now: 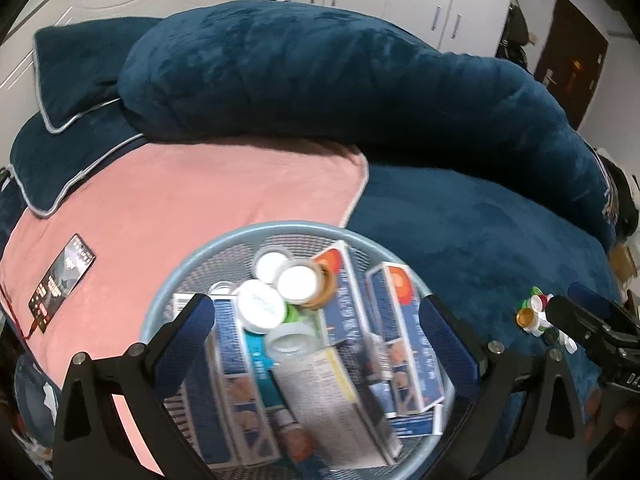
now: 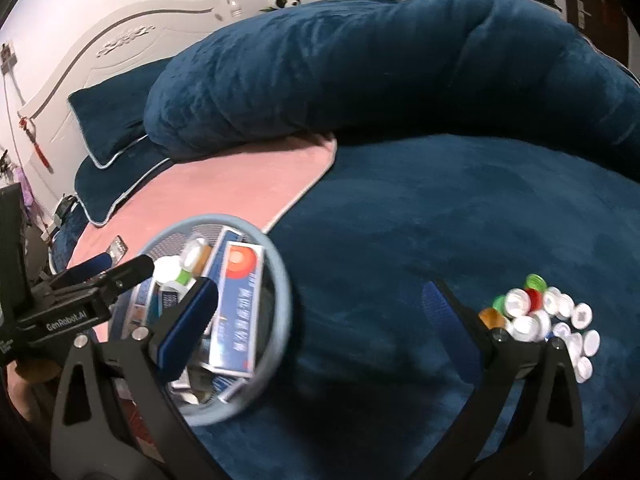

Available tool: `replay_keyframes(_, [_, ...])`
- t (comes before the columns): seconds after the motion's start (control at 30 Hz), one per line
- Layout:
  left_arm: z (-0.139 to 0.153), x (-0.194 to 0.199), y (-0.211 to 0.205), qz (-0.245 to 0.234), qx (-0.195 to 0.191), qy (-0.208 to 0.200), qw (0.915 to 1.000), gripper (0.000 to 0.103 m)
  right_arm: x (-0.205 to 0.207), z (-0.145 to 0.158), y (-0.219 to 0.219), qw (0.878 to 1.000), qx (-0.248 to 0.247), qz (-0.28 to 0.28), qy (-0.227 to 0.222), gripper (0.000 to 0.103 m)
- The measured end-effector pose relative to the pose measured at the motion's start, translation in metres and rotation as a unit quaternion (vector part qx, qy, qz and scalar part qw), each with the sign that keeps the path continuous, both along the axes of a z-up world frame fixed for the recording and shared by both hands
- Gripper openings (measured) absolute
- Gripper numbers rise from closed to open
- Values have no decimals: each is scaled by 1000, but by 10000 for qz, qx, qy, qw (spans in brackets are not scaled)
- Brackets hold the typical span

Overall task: Organize objects
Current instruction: 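Move both open grippers back from the basket to the cap pile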

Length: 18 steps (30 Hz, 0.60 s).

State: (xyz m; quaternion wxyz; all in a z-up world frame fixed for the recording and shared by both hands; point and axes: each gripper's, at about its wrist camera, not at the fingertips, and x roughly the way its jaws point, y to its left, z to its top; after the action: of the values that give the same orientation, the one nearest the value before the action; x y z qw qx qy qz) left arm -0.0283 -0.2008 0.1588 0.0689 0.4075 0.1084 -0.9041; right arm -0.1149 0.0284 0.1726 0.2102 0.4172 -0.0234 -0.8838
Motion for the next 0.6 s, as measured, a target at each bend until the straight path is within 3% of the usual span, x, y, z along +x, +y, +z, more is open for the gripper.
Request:
replay_keyframes(0.33, [3, -12, 61, -572, -278, -51, 9980, 102, 4, -12, 68, 9990, 143, -412, -71, 103])
replay_keyframes(0.6, [-11, -24, 126, -1184, -175, -191, 9926, 102, 2, -31, 145, 9947, 423, -905, -232, 103])
